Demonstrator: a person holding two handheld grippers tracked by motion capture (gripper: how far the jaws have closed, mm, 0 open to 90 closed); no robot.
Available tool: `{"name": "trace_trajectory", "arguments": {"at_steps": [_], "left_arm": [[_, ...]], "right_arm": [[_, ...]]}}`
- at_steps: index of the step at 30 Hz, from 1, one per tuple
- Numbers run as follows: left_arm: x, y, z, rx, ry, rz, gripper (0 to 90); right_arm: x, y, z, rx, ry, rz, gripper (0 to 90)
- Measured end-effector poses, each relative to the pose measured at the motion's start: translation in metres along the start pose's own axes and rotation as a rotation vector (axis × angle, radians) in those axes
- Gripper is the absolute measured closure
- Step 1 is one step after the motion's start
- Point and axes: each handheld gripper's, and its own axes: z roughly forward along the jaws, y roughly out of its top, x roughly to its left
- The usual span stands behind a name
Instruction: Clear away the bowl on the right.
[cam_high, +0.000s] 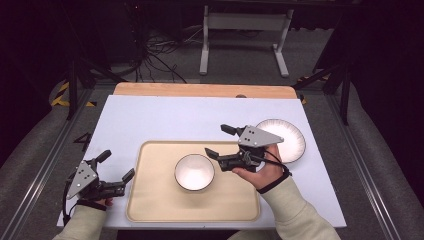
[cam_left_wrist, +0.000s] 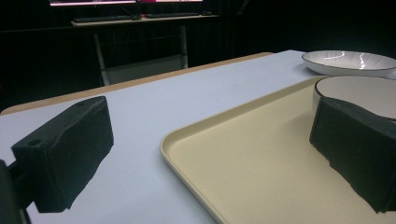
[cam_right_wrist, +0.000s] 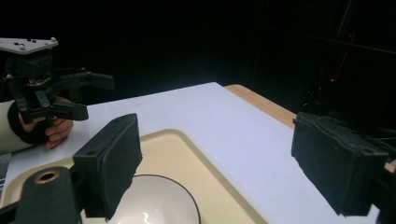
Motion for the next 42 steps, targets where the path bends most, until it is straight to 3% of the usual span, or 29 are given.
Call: {"name": "trace_trajectory", "arguments": {"at_steps": [14, 29, 42], "left_arm": [[0.0, 0.0, 0.0, -0.004, 0.005, 0.009, 0.2], [-0.001, 0.0, 0.001, -0.006, 0.01, 0.012, 0.2], [-0.001, 0.0, 0.001, -0.007, 0.011, 0.011, 0.2]], "right_arm": [[-0.023, -0.011, -0.037, -0.025, -0.085, 0.007, 14.3], [-0.042, -0.027, -0.064, -0.023, -0.158, 0.031, 14.1], [-0.055, -0.051, -0.072, -0.042, -0.194, 0.056, 13.6]]}}
